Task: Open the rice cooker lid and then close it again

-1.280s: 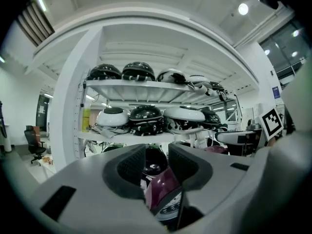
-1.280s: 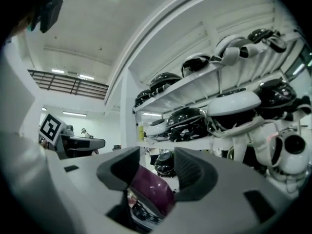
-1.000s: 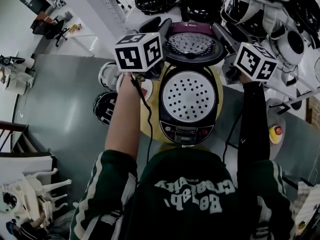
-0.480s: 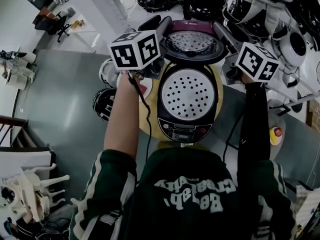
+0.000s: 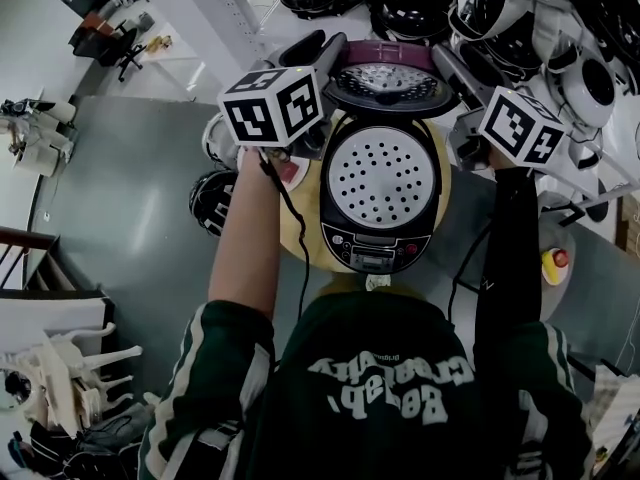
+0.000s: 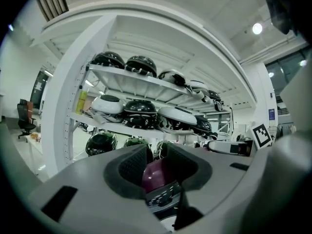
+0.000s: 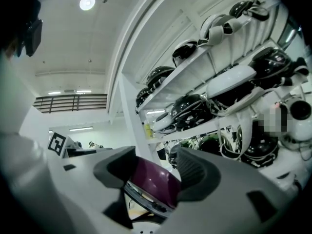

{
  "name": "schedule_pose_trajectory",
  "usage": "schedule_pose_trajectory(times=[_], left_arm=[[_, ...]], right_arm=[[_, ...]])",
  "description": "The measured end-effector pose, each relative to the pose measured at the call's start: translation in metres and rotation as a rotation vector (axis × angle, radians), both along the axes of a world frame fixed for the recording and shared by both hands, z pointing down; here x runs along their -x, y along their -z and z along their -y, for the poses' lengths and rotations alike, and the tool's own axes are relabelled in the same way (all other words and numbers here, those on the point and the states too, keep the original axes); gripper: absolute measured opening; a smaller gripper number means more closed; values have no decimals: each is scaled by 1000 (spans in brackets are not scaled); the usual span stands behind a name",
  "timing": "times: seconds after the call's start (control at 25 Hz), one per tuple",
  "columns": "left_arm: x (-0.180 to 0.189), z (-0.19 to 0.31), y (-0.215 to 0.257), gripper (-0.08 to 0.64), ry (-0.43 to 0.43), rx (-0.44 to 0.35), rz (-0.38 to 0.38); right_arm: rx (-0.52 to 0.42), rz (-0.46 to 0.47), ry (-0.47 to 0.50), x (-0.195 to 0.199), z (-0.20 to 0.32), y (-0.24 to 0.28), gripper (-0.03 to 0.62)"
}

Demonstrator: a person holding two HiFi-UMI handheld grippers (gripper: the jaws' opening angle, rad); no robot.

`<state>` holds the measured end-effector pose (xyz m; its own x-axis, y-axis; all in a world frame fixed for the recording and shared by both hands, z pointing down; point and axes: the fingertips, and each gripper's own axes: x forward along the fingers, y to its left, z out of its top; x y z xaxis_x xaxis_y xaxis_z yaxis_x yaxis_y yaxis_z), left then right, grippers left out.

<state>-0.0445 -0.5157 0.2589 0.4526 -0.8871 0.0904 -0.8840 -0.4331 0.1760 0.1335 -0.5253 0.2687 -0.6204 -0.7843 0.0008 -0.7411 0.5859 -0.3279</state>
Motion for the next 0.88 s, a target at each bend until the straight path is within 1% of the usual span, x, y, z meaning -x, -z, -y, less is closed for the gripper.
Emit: schedule_pose_trajectory(times=[0.16,0.28,0.44,0.64,0.88], left_arm=[[1,-13,-2,124,1,-9,-7],[1,-24,-4,124,-18,-3,-12],[1,-41,-9,126,-49,17,-22],[0,-67,-20,126,-96,53,-30],[0,-96,-35,126,-128,86,-40]], right_arm=[[5,-11,-18,2,-14,-2,273],[30,-11,-22,3,-26,-5,273],[53,-12,-39,4,-44,-9,276],[77,-54,-55,6,-72,-20,291],[97,-89,-68,6,-103,-35,291]])
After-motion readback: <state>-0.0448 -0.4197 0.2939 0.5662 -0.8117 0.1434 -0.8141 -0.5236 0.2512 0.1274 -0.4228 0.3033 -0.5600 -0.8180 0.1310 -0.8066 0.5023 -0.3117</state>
